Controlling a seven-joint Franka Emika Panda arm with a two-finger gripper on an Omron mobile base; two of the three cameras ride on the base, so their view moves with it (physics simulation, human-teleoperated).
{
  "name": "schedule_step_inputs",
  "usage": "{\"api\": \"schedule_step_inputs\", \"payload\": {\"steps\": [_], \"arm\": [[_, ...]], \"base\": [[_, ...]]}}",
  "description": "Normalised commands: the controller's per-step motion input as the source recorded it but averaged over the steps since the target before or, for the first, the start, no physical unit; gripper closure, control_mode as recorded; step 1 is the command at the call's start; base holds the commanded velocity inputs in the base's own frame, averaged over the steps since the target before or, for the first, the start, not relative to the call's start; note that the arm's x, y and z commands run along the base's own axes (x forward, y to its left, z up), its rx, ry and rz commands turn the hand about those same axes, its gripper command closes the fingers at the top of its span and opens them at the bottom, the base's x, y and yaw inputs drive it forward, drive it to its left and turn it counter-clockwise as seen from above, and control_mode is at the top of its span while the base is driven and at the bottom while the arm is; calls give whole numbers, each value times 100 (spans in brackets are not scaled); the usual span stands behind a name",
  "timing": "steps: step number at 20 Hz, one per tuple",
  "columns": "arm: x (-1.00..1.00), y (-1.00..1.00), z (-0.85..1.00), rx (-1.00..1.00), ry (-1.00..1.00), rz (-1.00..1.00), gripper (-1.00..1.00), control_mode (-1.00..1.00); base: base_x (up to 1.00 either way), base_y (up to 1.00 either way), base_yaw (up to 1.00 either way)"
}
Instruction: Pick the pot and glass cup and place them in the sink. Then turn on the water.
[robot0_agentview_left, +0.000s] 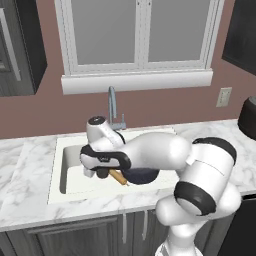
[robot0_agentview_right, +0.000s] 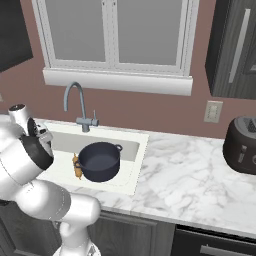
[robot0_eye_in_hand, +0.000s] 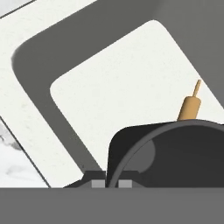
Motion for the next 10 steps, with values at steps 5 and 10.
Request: {"api": "schedule_step_inputs", "payload": {"steps": [5,10], "arm": [[24,12,-13,0,0,0,100,-100],[35,9,-17,0,0,0,100,-100]], "base": [[0,0,0],[0,0,0]]}}
